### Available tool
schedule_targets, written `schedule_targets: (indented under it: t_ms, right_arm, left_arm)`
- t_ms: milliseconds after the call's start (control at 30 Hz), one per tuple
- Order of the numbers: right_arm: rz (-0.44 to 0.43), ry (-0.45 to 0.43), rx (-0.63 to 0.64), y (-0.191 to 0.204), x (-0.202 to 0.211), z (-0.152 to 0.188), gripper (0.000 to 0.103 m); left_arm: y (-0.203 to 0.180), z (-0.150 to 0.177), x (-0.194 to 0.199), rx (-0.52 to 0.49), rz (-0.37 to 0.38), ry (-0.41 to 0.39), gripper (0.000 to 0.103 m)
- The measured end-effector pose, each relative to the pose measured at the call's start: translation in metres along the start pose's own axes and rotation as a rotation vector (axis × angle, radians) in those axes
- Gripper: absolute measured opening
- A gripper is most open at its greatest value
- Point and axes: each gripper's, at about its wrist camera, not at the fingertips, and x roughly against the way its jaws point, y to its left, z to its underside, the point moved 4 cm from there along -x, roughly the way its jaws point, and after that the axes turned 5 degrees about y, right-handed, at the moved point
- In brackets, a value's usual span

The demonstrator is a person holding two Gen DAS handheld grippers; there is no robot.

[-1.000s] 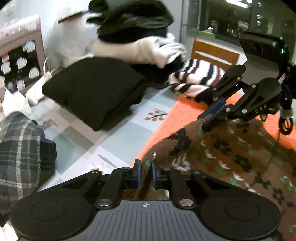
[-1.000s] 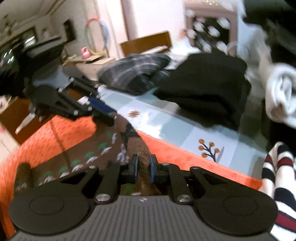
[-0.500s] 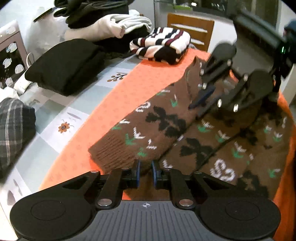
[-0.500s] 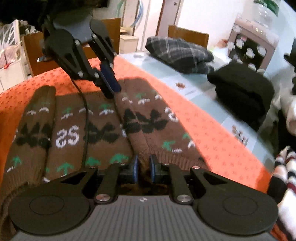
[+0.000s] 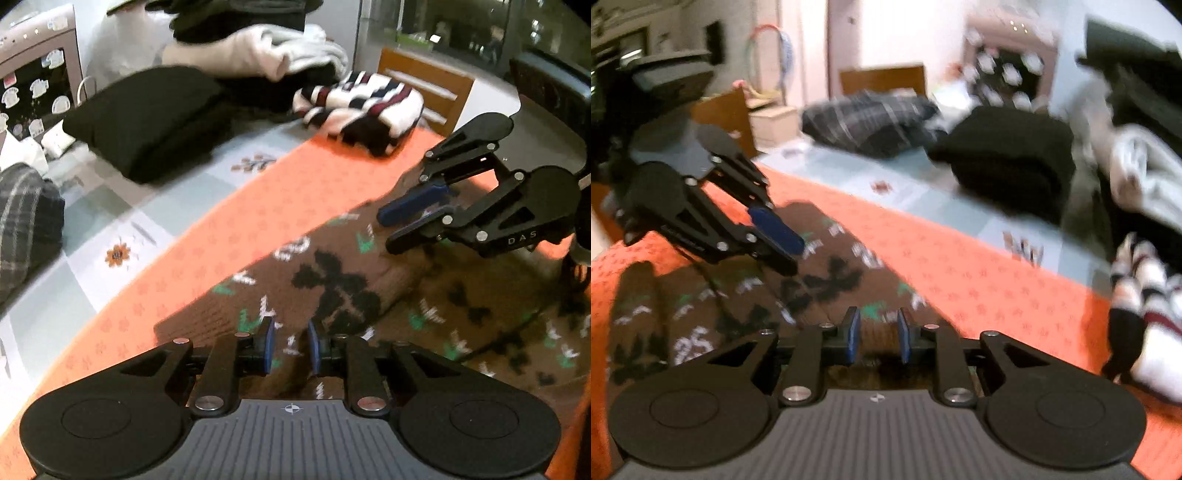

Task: Fold clothes
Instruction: 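Fold the vest side over toward the middle with both grippers and release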

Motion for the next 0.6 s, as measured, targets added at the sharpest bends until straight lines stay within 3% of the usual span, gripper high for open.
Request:
schedule_targets:
  t_ms: [200, 333, 600]
  right_arm:
    - [-0.008, -0.024, -0.096, -0.007, 0.012, 0.006, 0.027]
    - [0.032, -0.029, -0.127, -0.008, 0.046, 0.013, 0.029]
    - [0.133, -0.006, -0.275, -0.006, 0.108, 0.061, 0.03]
  left_arm:
    - [0.001, -0.003, 0.006, 0.045, -0.03, -0.027, 0.027]
    - [-0.005, -0.004, 0.019, 0.042, -0.051, -0.064, 0.042]
    - [-0.046, -0.003, -0.006, -0.217, -0.078, -0.052, 0.056]
